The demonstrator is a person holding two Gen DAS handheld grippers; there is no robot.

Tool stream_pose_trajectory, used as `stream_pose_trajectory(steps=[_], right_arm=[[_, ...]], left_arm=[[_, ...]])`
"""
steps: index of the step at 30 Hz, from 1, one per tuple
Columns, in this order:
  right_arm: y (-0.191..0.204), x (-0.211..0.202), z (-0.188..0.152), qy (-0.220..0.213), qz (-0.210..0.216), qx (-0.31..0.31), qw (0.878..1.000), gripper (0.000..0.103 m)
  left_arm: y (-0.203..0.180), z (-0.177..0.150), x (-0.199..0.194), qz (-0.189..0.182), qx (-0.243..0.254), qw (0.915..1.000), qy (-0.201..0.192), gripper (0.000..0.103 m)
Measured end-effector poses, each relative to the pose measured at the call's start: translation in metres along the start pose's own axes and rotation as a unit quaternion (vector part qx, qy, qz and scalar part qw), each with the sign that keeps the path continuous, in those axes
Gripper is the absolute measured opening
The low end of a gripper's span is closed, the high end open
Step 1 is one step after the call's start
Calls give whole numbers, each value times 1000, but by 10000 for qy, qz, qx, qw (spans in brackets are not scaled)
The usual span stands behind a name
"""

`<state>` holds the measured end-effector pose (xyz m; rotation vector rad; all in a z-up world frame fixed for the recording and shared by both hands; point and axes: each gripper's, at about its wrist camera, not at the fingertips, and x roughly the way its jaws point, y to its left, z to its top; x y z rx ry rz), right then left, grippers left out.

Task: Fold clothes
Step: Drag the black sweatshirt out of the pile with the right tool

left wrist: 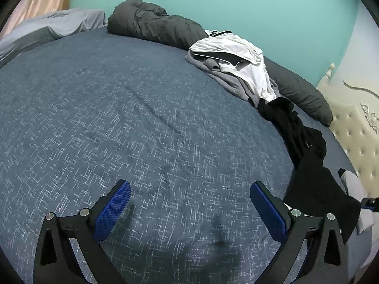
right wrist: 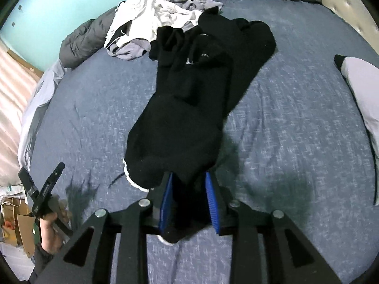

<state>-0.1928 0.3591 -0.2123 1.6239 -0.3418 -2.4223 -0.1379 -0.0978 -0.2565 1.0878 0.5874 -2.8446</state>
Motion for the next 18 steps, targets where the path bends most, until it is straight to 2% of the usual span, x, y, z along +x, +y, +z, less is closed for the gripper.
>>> stream_pose_trajectory(steps=[4,5,6,8,15,18], right_arm=[[-3,-15,10,-161,-62,52,9998,28],[-2,-14,16,-221,4,68,9997,33],[-2,-13,21,-279,68,85,9996,49],[1,-3,36,-328,122,151,9993,62],[17,39,82,-433,-128,-11,9990,62],[6,51,87,-516,22,135,9986,62]], left_arm=[[-1,0,0,4,6,10000,4,103],[-2,-1,1,6,9,10000,7,103],[-2,-1,1,9,15,10000,9,103],[-3,-1,2,15,28,10000,12,103],[-5,5,13,-106,43,9998,188,103],[-18,9,25,-234,143,9988,395,103]])
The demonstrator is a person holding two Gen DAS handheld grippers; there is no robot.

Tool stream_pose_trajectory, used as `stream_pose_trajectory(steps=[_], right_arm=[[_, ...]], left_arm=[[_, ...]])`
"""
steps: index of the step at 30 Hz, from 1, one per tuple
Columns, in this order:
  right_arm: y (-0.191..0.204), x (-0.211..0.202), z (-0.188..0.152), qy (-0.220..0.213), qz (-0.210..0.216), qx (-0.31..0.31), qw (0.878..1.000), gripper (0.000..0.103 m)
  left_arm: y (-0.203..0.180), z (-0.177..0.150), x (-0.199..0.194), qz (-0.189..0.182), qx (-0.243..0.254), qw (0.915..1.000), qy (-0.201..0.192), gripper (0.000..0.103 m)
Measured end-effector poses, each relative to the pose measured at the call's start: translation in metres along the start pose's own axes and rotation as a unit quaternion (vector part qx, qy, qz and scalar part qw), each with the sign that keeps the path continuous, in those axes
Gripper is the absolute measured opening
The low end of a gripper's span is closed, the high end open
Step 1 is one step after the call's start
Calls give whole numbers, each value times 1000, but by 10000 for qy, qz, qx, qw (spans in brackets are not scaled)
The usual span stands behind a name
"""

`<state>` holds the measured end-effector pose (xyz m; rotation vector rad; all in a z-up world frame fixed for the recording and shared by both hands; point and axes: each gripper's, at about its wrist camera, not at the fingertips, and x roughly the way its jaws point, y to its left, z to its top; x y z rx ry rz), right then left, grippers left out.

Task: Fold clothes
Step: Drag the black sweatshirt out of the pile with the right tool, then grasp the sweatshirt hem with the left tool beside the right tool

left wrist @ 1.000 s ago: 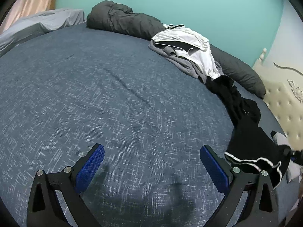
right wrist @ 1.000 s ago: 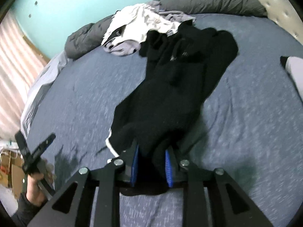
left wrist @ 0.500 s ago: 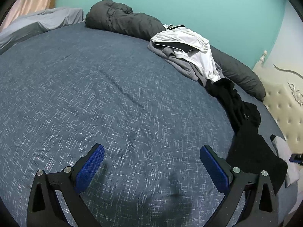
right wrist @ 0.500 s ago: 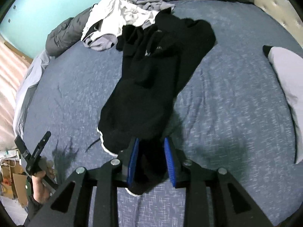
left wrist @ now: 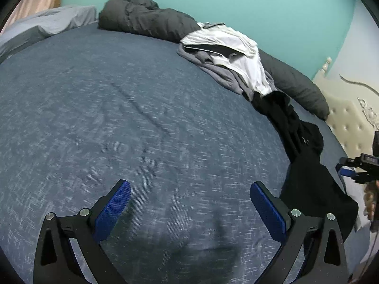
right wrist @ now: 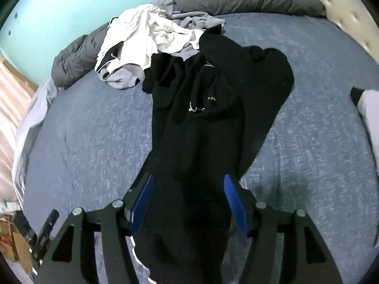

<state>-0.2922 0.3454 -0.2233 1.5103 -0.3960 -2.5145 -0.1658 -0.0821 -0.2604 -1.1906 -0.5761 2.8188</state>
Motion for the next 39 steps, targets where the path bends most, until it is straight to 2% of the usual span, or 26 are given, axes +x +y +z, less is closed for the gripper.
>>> stream_pose_trajectory(steps=[4,10,14,17,20,23,29,32,33,38,39], right_arm=[[-22,10,-5,-43,80,334,9994,62],[-48,5,-18,-452,369,686,9959,62],[-61,4,-32,-812,649,855,9909,63],[-68,8,-40,-911,644,930,9894,63],[-73,8,-42,-927,820,991,9873,63],[-77,4,-41,-1015,758,965,9872,66],[-87,-1,-44,-1184,838,1014,9842,68],[-97,4,-45,-1172,926,1184,9817,68],[-101,6,-46,-1160,941,1266,9807,68],[-104,9,-45,-1161,1027,1351,9786,68],[-104,8,-45,-1172,1050,1340,9784,68]], left_arm=[[-24,13,22,-265,56,9992,285,103],[-93,49,81,-716,579,9933,695,103],[-122,71,118,-674,739,9909,898,102],[-141,84,141,-696,815,9894,976,102],[-158,87,161,-737,871,9873,1102,102],[-175,86,178,-713,1006,9851,1201,102],[-207,89,211,-741,1111,9823,1313,92],[-216,91,230,-725,1172,9787,1520,67],[-218,91,235,-736,1177,9777,1576,54],[-226,92,249,-989,1100,9735,1742,25],[-228,92,249,-1017,1114,9730,1746,14]])
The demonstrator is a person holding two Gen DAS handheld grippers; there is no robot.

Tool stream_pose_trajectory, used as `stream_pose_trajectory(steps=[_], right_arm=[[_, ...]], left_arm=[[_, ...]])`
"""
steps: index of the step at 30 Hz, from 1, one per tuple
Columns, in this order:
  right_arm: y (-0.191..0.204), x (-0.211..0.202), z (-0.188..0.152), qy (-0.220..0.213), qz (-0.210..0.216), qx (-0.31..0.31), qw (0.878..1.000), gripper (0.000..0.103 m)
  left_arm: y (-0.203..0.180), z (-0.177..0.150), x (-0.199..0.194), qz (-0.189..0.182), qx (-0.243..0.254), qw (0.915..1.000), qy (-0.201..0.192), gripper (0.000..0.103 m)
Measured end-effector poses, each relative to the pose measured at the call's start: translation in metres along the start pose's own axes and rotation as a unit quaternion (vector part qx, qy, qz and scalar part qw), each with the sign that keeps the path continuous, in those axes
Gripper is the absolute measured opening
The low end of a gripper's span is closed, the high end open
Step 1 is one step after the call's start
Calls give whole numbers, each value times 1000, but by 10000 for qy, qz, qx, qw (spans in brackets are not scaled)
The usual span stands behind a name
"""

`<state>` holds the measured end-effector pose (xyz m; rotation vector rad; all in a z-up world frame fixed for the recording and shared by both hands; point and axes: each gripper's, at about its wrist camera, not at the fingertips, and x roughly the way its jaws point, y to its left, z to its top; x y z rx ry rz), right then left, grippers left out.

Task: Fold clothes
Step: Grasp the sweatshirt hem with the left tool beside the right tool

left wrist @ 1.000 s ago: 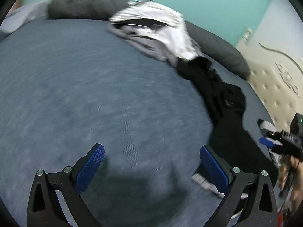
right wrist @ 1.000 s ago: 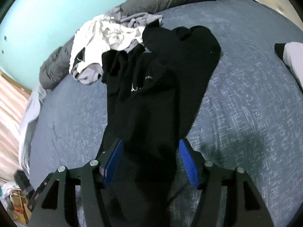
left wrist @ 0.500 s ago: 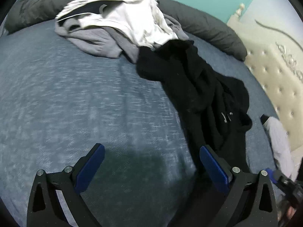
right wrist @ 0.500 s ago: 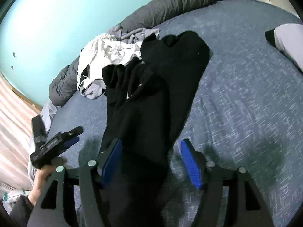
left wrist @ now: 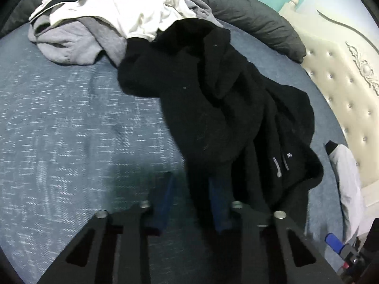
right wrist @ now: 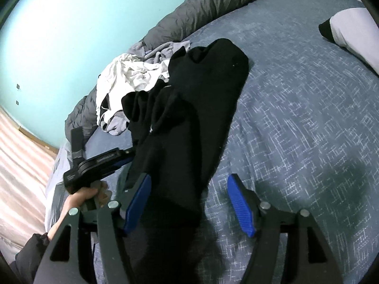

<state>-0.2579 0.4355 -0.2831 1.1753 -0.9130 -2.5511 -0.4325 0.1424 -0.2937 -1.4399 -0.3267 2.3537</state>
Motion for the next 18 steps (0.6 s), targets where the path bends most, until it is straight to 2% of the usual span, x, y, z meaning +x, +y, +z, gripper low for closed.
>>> stream_pose_trajectory(steps=[3,6,11,14,18], right_arm=[[0,-1,1,-24,24,23,10000,68],[-3,-1,0,-10,36,107,9999,68],[-3,-3,0,-53,58,140,9999,68],[-4,-3,-1,-46,43,182,9998,68],[3,0,-4,83,173,116,9997,68]], left_arm=[[-8,2,-1,-32,97,9999,-40,6],[-11,3,-13,-107,189,9996,-188,5],[0,1,-61,-195,160,9983,-522,5],[10,-5,-88,-114,98,9976,-683,5],[29,-24,-120,-74,-7,9966,-819,3]])
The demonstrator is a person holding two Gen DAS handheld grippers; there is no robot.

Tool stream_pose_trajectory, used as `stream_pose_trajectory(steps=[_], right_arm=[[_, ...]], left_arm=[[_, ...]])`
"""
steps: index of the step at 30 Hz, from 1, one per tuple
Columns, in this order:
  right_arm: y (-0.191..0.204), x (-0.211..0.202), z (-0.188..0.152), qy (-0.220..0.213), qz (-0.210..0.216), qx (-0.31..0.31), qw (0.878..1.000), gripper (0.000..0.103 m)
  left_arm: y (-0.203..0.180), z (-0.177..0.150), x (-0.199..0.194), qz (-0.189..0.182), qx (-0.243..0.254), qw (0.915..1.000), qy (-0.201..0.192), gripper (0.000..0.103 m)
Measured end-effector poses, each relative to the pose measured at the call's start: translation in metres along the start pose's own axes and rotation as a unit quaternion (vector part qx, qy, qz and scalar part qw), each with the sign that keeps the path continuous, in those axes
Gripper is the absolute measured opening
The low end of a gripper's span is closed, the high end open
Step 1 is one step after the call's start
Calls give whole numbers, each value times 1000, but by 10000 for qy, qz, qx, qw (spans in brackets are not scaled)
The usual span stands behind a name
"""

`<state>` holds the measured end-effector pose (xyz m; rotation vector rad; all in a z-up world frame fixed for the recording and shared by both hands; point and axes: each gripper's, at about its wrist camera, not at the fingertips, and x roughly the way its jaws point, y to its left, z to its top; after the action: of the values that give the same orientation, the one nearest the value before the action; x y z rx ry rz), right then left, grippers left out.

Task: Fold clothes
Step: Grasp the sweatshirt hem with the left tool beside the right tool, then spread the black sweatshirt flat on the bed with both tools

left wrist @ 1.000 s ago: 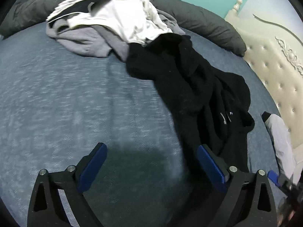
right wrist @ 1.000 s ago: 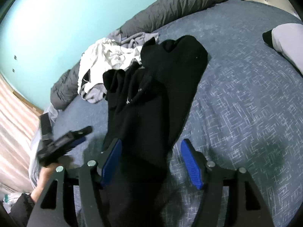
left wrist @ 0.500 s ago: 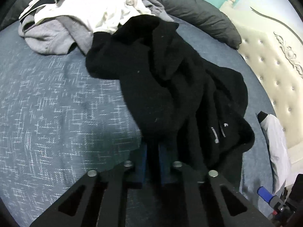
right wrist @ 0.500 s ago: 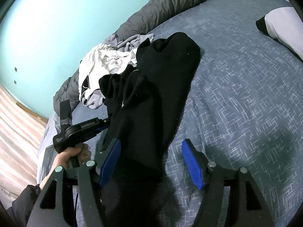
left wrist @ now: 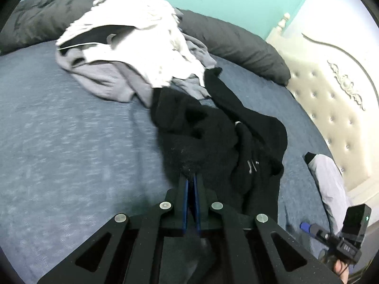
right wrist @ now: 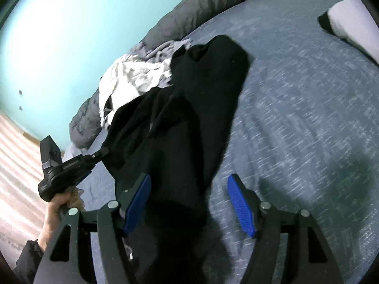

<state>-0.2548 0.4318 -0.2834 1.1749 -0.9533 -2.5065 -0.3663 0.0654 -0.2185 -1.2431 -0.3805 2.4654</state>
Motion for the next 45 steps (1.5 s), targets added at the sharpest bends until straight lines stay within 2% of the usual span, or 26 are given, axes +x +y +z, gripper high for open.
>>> stream_pose_trajectory(steps=[2,5,7,12,14,18,19,20,21,22,24,32,39,45], right_arm=[[7,-1,0,6,-16,-147,9999,69],[16,0,9,35,-86,-310,9995,75],[23,10,24,43,-296,-466,9985,77],[34,52,73,354,-739,-479,9955,77],[47,67,89,428,-821,-728,9930,77],[60,110,105,818,-1387,-1237,9792,76],[60,121,107,908,-1554,-1332,9746,73],[58,125,107,964,-1602,-1376,9727,55],[56,130,107,1016,-1644,-1419,9708,25],[56,130,106,1008,-1612,-1448,9710,15],[60,120,104,879,-1425,-1492,9745,7],[97,52,110,377,-839,-1615,9826,5],[143,-20,115,21,-448,-1740,9837,5],[183,-73,105,-73,41,-1856,9826,5]], left_arm=[[7,-3,-7,15,-9,10000,-8,3],[16,-9,-10,-23,-47,10000,-1,3],[20,-10,-9,-60,-80,9999,-16,3],[19,-8,-6,-172,-52,9998,-101,3],[21,-8,-4,-214,-94,9997,-119,3],[21,-8,-6,-319,-80,9993,-174,3],[20,-8,-8,-333,-51,9993,-190,3],[18,-8,-9,-333,-16,9992,-204,3],[17,-8,-11,-326,0,9992,-219,3],[17,-7,-13,-315,6,9992,-235,3],[15,-6,-19,-294,1,9991,-302,3],[20,7,-85,-40,-233,9962,-835,2],[35,21,-191,270,-290,9901,-1347,2],[57,9,-287,533,-340,9824,-1759,2]])
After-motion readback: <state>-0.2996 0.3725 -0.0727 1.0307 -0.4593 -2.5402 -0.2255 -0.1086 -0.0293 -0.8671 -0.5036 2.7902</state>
